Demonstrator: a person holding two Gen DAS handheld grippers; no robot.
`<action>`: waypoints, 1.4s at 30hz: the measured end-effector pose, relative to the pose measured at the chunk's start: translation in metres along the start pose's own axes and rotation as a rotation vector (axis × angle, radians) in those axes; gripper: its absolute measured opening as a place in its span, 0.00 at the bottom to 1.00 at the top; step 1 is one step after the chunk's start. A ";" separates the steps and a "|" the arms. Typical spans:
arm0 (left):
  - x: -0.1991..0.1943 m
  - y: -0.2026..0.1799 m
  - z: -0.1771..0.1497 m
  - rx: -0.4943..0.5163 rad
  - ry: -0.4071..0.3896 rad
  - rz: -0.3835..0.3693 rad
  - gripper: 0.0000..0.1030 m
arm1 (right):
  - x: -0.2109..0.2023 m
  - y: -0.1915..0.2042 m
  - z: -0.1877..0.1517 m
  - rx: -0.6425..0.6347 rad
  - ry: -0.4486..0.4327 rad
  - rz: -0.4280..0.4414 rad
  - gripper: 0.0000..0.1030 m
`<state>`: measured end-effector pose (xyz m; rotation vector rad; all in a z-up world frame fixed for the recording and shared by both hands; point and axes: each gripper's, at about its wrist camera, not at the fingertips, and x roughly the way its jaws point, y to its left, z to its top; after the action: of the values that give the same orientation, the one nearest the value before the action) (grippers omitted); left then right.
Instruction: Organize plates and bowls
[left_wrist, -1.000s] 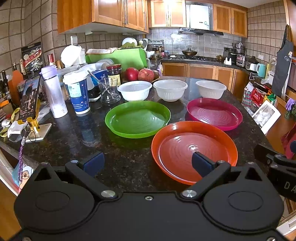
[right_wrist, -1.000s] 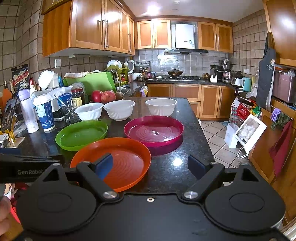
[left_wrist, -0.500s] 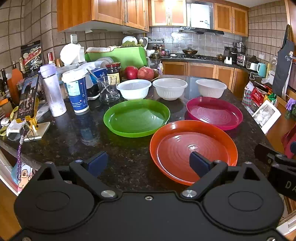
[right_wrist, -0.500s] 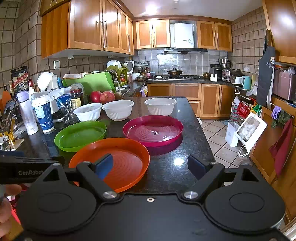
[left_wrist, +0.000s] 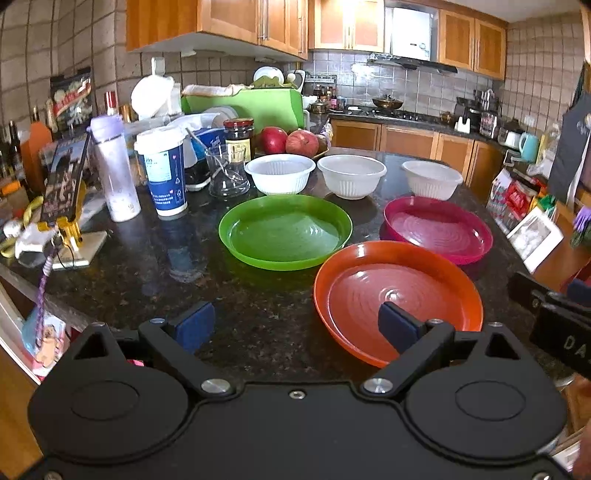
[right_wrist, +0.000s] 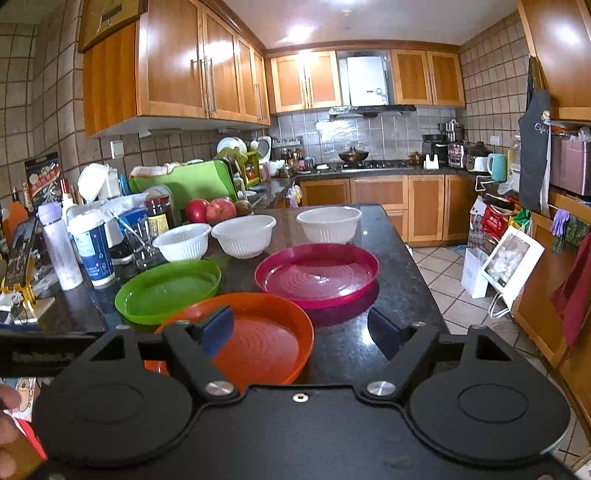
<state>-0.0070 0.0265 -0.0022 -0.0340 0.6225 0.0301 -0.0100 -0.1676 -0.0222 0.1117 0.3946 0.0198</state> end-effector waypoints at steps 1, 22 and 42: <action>0.000 0.004 0.002 -0.013 0.000 -0.009 0.93 | 0.001 0.000 0.001 0.005 -0.010 -0.002 0.80; 0.101 0.076 0.065 0.041 0.047 -0.124 0.90 | 0.087 0.046 0.056 -0.012 -0.054 -0.043 0.74; 0.190 0.114 0.094 0.160 0.183 -0.204 0.86 | 0.243 0.125 0.068 -0.088 0.319 0.059 0.57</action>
<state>0.1975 0.1473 -0.0396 0.0550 0.8001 -0.2219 0.2406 -0.0406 -0.0387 0.0327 0.7082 0.1146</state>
